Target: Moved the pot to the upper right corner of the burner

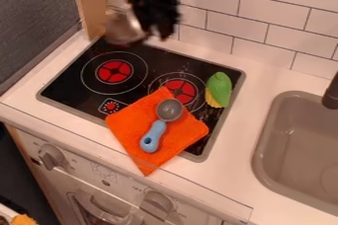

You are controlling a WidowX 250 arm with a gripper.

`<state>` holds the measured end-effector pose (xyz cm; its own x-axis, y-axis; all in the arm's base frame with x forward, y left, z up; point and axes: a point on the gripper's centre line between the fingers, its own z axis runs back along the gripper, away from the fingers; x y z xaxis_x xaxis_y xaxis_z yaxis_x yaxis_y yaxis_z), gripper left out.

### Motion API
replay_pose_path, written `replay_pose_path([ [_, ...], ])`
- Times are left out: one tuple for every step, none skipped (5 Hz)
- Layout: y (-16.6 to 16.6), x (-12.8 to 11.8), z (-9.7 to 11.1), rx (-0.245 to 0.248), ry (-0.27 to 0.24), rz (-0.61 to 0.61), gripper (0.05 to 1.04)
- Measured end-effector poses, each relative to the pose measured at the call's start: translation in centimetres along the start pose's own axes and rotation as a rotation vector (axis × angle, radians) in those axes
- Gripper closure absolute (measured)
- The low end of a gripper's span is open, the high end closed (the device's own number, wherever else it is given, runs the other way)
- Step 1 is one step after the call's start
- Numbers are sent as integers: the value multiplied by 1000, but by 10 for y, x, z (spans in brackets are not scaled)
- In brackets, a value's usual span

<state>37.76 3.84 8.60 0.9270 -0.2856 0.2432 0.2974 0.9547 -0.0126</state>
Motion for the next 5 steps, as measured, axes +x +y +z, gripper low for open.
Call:
replay_pose_path([
  [-32,17,-19,-34,27,-47,514],
  [-59,18,-39,-51,92,-38,514],
  [-67,25,-49,-47,141,-2,406],
  [-68,21,-55,-53,177,47,129],
  [-63,21,-55,-35,164,70,77],
])
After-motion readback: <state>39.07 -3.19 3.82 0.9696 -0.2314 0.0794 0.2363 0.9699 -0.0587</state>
